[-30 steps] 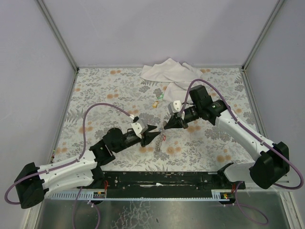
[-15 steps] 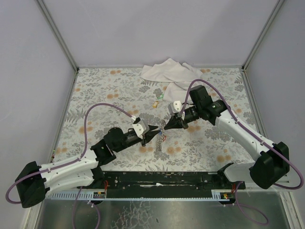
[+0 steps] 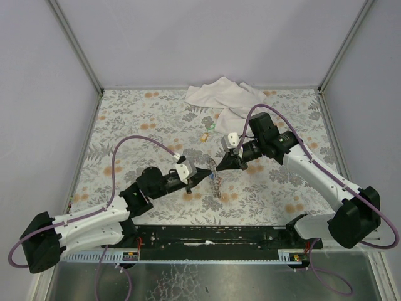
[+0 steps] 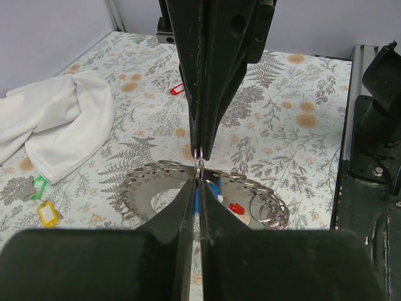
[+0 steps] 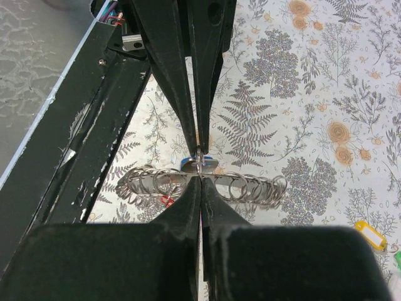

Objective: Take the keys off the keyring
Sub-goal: Remove the key from the keyring.

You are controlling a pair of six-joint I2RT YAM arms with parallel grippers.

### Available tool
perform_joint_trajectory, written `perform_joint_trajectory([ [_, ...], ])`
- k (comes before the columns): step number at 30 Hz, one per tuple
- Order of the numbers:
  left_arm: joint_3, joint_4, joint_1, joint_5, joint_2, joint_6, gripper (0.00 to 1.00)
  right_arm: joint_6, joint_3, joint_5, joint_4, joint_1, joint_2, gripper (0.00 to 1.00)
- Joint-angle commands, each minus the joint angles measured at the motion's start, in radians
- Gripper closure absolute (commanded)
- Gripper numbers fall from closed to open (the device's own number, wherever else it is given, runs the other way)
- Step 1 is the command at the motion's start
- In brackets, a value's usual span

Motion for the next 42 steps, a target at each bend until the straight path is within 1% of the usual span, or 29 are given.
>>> perform_joint_trajectory([
  [1,0.013,0.055,0.007,0.012,0.005,0.013,1.00,-0.016,0.022,-0.058,0.010,-0.001,-0.004,1.00],
  [6,0.017,0.030,0.021,-0.016,0.011,-0.005,1.00,-0.022,0.025,-0.062,0.003,-0.002,-0.007,1.00],
  [9,0.013,0.014,0.037,-0.016,0.013,-0.045,1.00,-0.031,0.028,-0.066,-0.004,-0.002,-0.008,1.00],
  [15,-0.006,0.005,0.065,0.025,0.016,-0.137,1.00,-0.039,0.032,-0.066,-0.011,-0.003,-0.009,1.00],
  [22,0.020,0.009,0.068,0.101,0.058,-0.160,1.00,-0.031,0.027,-0.065,-0.004,-0.003,-0.004,1.00],
  [26,0.016,0.026,0.068,0.085,0.043,-0.179,1.00,-0.015,0.025,-0.053,0.009,-0.003,0.000,1.00],
  [31,-0.023,0.071,0.068,0.044,-0.024,-0.205,1.00,-0.008,0.025,-0.048,0.016,-0.003,0.007,1.00],
  [34,-0.038,0.089,0.068,0.042,-0.043,-0.220,1.00,-0.003,0.023,-0.049,0.018,-0.003,0.008,1.00],
  [42,-0.046,0.125,0.068,0.068,0.002,-0.230,1.00,0.024,0.018,-0.067,0.033,-0.003,0.012,1.00],
])
